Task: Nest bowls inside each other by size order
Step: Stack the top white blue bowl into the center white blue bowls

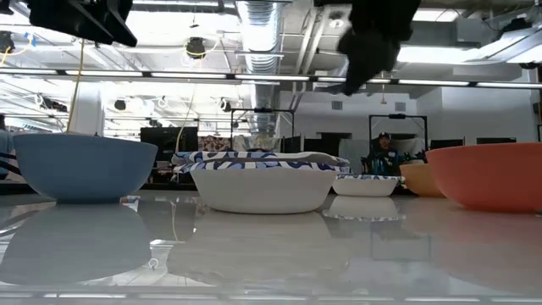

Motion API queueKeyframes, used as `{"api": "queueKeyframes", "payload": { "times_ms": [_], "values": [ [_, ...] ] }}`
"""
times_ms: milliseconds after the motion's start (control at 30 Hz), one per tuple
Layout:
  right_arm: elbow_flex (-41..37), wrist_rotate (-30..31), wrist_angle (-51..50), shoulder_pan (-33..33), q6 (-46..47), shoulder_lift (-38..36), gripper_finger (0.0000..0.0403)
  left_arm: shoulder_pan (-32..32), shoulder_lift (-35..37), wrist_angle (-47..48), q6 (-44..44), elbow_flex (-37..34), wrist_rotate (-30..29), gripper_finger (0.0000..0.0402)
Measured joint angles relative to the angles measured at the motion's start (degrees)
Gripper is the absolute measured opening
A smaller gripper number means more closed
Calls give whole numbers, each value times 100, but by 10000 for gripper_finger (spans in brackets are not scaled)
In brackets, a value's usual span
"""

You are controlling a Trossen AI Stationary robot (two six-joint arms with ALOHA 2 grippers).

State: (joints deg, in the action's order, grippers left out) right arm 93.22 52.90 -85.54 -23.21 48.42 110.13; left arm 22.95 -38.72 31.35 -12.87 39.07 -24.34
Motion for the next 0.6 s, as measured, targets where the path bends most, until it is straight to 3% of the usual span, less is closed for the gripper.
{"api": "queueKeyframes", "payload": {
  "times_ms": [133,300,467,600],
  "values": [
    [-211,-118,-190,413,-272,-7,187,-1,1,-135,11,-26,100,185],
    [-668,-182,46,796,-938,-174,187,-1,116,-534,-19,-26,667,185],
    [-1514,-211,1347,1000,-1715,-838,187,0,452,-874,-207,-28,1458,185],
    [-2339,-519,2598,1145,-2430,-1797,187,0,825,-906,-266,-28,1572,185]
  ]
}}
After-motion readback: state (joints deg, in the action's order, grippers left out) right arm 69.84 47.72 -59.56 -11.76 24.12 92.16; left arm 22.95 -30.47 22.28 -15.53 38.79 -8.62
